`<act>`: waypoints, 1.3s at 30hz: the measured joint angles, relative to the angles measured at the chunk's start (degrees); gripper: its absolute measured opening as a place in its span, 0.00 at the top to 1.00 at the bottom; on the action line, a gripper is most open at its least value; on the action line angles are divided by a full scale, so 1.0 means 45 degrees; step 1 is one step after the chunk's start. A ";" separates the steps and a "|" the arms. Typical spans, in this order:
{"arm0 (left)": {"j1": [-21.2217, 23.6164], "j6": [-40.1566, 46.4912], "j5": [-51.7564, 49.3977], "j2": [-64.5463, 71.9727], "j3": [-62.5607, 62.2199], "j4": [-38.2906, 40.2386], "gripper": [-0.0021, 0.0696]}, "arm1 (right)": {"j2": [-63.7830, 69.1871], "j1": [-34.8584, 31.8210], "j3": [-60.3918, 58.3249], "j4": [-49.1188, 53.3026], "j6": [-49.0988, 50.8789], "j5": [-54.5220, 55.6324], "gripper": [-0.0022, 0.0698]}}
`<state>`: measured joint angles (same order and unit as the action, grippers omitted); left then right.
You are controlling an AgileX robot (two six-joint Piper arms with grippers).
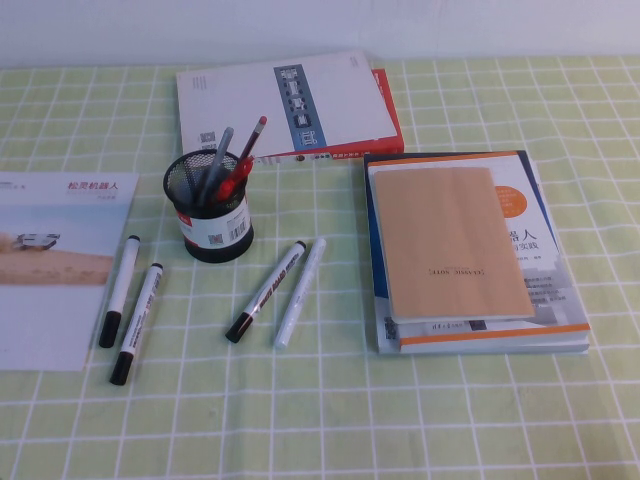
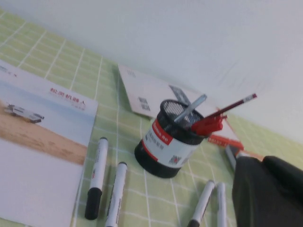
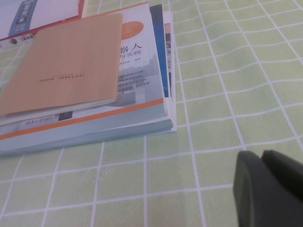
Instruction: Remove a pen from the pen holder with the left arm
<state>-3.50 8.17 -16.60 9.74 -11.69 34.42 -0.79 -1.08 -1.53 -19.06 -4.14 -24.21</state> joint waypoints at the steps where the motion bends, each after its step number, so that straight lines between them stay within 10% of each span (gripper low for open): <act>1: 0.0000 0.0249 -0.0269 0.0465 -0.0322 0.0000 0.98 | 0.0000 0.0000 0.0000 0.0000 0.0000 0.0000 0.99; 20: -0.0154 0.6076 -0.2070 1.0271 -0.6184 0.1895 0.98 | 0.0000 0.0000 0.0000 0.0000 0.0000 0.0000 0.99; 39: -0.4072 0.8631 0.1558 1.2737 -0.6058 0.3535 0.97 | 0.0000 0.0000 0.0000 0.0000 0.0000 0.0000 0.99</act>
<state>-21.83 47.01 -9.59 67.05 -38.96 50.33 -0.79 -1.08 -1.53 -19.06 -4.14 -24.21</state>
